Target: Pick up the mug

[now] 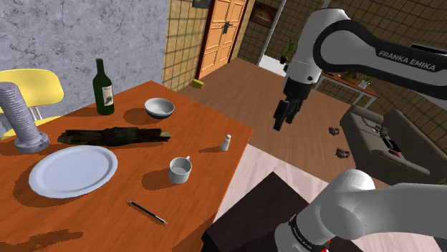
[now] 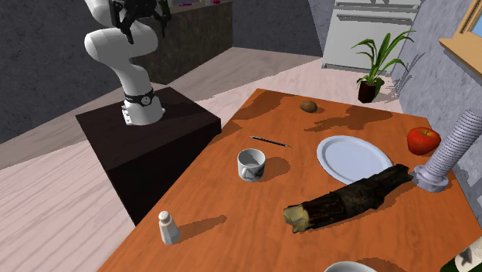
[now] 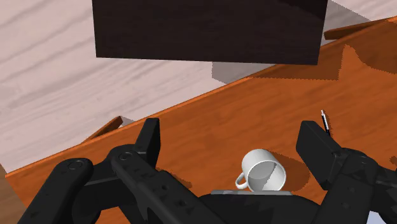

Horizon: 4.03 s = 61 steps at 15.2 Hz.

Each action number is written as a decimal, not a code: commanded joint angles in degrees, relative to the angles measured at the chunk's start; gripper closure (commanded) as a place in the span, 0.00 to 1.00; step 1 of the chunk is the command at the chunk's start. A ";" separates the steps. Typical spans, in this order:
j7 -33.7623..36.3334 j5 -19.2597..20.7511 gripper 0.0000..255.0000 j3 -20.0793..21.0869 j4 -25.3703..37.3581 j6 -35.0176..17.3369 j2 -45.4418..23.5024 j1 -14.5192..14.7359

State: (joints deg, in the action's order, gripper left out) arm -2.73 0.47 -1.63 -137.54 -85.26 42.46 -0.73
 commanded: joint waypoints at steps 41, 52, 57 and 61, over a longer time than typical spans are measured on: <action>21.59 12.65 0.00 10.43 17.35 -62.64 -72.66 13.79; 22.69 13.91 1.00 9.24 18.63 -65.99 -77.30 14.75; 22.69 13.92 1.00 9.24 18.62 -66.01 -77.30 14.75; 22.32 13.56 1.00 9.60 18.15 -65.03 -75.85 14.41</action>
State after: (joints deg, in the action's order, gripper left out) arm 19.70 14.20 7.79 -119.22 -150.79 -34.04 13.78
